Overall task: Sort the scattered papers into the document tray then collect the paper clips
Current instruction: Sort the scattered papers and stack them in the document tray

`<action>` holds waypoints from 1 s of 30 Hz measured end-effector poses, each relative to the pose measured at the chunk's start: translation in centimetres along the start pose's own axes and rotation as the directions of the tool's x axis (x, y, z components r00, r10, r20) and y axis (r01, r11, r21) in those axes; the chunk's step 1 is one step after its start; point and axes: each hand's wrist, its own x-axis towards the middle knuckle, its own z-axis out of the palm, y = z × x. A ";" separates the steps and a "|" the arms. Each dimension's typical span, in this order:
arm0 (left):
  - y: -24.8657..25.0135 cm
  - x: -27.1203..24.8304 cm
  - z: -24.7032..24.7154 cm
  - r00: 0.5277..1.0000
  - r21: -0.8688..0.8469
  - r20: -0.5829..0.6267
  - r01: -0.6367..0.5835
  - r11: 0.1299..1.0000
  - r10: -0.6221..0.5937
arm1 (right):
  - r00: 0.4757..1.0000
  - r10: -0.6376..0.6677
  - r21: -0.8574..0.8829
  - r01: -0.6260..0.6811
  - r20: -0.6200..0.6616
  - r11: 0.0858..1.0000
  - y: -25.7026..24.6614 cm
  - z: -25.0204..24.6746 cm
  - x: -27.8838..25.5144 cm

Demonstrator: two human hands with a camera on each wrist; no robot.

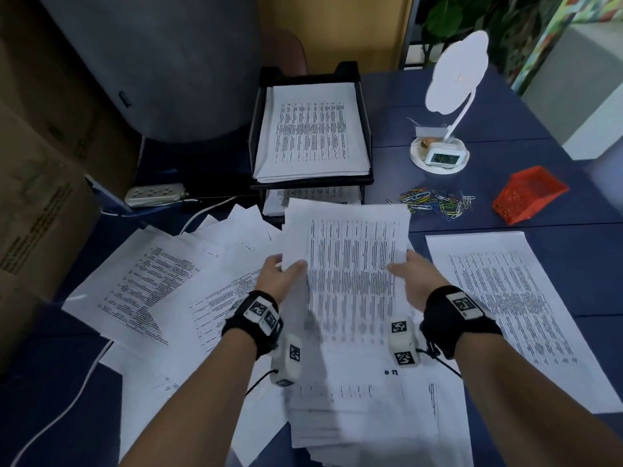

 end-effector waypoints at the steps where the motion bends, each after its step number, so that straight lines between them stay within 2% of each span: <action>1: 0.5 -0.2 -0.2 0.999 -0.027 0.028 -0.039 0.999 0.040 | 0.998 -0.056 0.061 0.057 -0.008 0.997 -1.1 0.1 -0.9; 3: 2.3 -1.0 -0.3 0.987 -0.059 0.001 -0.159 0.985 0.160 | 0.984 -0.170 0.136 0.177 -0.059 0.975 -3.1 0.3 -1.7; 5: 4.8 -1.9 -0.7 0.953 -0.093 -0.108 -0.293 0.952 0.283 | 0.950 -0.287 0.184 0.306 -0.122 0.934 -5.0 0.5 -2.2; 7: 7.8 -3.2 -1.2 0.900 -0.173 -0.215 -0.416 0.893 0.378 | 0.900 -0.386 0.208 0.425 -0.204 0.881 -7.0 0.6 -2.9; 9: 10.2 -4.1 -1.6 0.825 -0.201 -0.286 -0.548 0.812 0.487 | 0.833 -0.482 0.236 0.543 -0.270 0.806 -8.8 0.4 -3.7; 11: 11.4 -4.7 -1.7 0.770 -0.210 -0.292 -0.630 0.748 0.567 | 0.773 -0.560 0.223 0.627 -0.297 0.747 -9.9 0.3 -4.3; 12: 11.3 -4.8 -1.7 0.766 -0.217 -0.279 -0.638 0.738 0.580 | 0.765 -0.573 0.211 0.637 -0.296 0.742 -10.1 0.4 -4.5; 17: 8.1 -3.5 -0.9 0.840 -0.274 -0.205 -0.541 0.795 0.502 | 0.828 -0.471 0.198 0.538 -0.305 0.819 -7.9 0.3 -3.1; 21: 7.1 -2.8 -0.4 0.896 -0.378 -0.160 -0.443 0.813 0.413 | 0.886 -0.413 0.219 0.454 -0.211 0.864 -6.4 0.2 -2.4; 23: 7.3 -2.6 0.1 0.924 -0.396 -0.119 -0.379 0.836 0.363 | 0.897 -0.398 0.205 0.433 -0.191 0.878 -6.2 0.6 -2.1; 26: 7.6 -2.3 0.6 0.926 -0.415 -0.128 -0.375 0.829 0.356 | 0.902 -0.373 0.218 0.418 -0.218 0.882 -6.1 0.8 -1.6; 30: 8.2 -2.5 0.7 0.888 -0.331 -0.175 -0.461 0.823 0.426 | 0.898 -0.379 0.178 0.421 -0.224 0.890 -5.9 0.8 -1.6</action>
